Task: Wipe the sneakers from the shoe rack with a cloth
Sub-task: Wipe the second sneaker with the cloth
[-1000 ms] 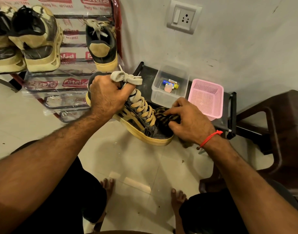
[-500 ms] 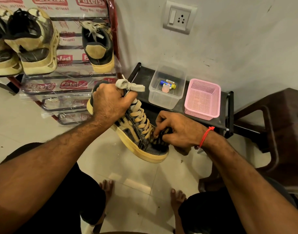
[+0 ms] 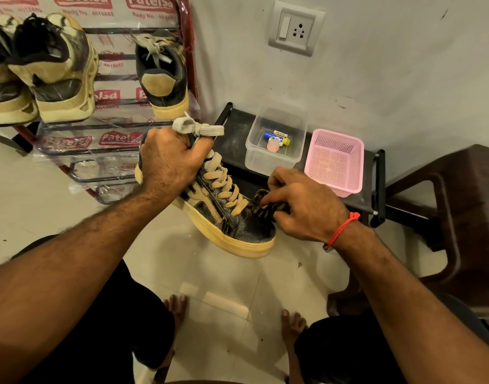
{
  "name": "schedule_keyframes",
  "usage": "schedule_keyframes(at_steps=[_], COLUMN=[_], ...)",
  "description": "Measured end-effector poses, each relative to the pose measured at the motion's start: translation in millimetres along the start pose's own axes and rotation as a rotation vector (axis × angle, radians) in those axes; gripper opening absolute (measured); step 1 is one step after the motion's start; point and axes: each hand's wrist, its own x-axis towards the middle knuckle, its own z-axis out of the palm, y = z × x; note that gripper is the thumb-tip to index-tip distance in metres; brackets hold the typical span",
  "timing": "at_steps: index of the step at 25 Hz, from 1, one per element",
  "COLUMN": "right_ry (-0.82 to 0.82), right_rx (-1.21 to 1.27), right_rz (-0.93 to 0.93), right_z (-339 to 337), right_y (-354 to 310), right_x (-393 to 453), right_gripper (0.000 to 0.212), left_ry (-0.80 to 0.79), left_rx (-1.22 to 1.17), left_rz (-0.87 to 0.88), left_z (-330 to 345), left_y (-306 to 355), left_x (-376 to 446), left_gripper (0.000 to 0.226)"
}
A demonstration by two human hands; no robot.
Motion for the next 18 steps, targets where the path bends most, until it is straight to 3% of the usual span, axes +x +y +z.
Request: schedule_keyframes(at_steps=[12, 18], right_ry=[0.235, 0.060], right_rx=[-0.107, 0.103], right_rz=[-0.006, 0.090], right_z=[3, 2], right_y=[-27, -30], right_x=[0, 7], right_gripper=[0.037, 0.026], left_ry=[0.049, 0.037], left_rx=[0.029, 0.069], left_rz=[-0.064, -0.025], left_z=[0, 0], left_y=[2, 6], left_x=[4, -2], left_gripper=[0.061, 0.061])
